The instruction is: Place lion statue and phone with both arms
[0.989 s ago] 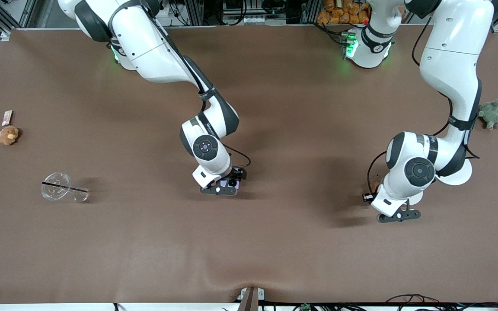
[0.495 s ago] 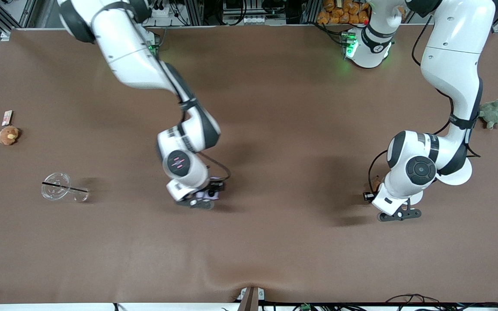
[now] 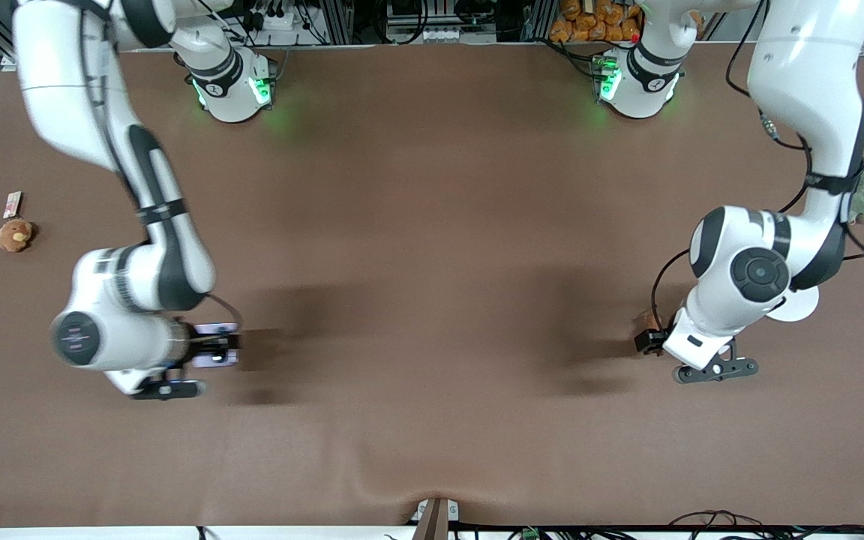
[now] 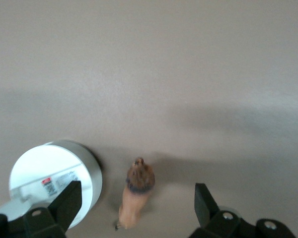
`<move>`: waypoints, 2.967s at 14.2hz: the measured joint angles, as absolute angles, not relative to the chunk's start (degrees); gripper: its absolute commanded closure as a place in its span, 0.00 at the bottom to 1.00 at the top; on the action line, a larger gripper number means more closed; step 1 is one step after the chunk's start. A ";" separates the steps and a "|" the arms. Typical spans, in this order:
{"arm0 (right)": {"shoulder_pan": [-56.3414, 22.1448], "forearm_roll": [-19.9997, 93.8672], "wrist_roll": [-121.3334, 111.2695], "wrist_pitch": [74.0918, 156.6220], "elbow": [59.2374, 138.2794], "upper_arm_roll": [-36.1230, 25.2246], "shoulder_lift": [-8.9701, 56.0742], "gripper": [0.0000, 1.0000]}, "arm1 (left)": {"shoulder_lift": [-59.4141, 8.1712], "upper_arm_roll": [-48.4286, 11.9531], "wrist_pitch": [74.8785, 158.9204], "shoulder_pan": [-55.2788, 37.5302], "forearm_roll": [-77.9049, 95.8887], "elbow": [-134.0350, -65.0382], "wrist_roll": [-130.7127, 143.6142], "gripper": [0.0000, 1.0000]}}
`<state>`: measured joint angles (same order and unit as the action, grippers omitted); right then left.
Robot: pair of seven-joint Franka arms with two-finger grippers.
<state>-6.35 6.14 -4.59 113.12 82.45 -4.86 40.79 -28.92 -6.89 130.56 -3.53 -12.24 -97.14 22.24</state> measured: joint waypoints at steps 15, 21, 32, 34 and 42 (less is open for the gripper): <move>-2.67 0.09 -7.33 114.27 85.79 -4.59 43.43 0.00 | -14.30 -8.44 101.11 -0.96 -2.50 -80.83 18.92 0.00; -2.77 -0.36 -7.33 113.65 78.29 -4.32 37.13 0.00 | -7.17 -7.57 95.33 -0.13 -2.39 -80.54 13.63 0.00; -0.08 -0.25 -5.48 96.59 91.75 -4.67 1.49 0.00 | 3.45 -0.54 88.78 -0.21 1.13 -88.04 4.45 0.00; 0.32 -0.19 -3.59 94.62 93.77 -4.66 -1.46 0.00 | 3.96 -0.19 88.78 -0.35 1.26 -88.60 4.19 0.00; 0.32 -0.04 -1.89 91.88 94.20 -3.94 -3.65 0.00 | 4.00 -0.19 88.03 -1.33 1.26 -89.15 4.20 0.00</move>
